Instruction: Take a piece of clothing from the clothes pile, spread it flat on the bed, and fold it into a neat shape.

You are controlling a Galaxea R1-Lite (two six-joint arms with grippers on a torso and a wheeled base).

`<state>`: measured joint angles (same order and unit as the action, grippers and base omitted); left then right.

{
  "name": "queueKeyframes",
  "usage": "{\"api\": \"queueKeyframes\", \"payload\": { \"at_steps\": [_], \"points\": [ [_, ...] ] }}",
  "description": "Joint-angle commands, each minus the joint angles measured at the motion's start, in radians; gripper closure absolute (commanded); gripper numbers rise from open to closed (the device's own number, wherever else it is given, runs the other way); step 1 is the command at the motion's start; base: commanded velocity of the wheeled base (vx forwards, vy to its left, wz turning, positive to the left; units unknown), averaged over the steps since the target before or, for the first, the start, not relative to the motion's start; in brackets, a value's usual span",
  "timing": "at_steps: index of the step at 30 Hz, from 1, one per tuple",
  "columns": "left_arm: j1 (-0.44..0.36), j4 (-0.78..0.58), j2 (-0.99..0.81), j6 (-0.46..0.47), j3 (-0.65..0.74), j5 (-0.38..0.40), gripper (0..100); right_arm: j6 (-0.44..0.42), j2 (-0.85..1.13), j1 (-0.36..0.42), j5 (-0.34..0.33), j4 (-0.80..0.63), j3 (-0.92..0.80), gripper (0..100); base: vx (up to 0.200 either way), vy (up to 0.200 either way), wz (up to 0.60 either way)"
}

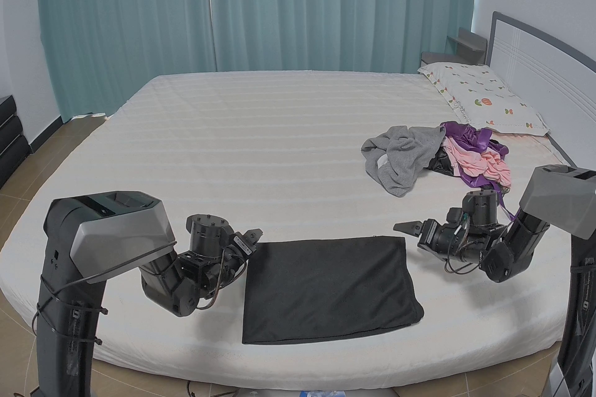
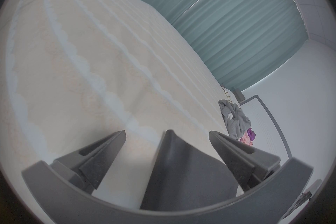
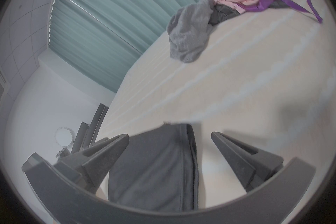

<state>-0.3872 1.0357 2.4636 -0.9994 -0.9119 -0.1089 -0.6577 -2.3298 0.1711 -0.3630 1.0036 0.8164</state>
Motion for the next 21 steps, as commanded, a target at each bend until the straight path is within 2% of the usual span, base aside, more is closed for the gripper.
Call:
{"api": "queueKeyframes", "payload": {
  "at_steps": [1, 5, 9, 21],
  "points": [
    [0.024, 0.133, -0.114, -0.038, 0.254, 0.074, 0, -0.007, 0.190, 0.005, -0.082, 0.059, -0.359, 0, 0.000, 0.000, 0.00],
    [0.011, 0.219, -0.137, -0.041, 0.372, 0.077, 0, 0.000, 0.241, 0.018, -0.106, 0.159, -0.551, 0, 0.000, 0.000, 0.00],
    [0.010, 0.267, -0.130, -0.041, 0.398, 0.078, 0, 0.001, 0.245, 0.054, -0.108, 0.224, -0.654, 0, 0.000, 0.000, 0.00],
    [0.010, 0.270, -0.123, -0.035, 0.383, 0.078, 0, -0.007, 0.116, 0.067, -0.116, 0.306, -0.649, 0, 0.000, 0.000, 0.00]
  ]
}}
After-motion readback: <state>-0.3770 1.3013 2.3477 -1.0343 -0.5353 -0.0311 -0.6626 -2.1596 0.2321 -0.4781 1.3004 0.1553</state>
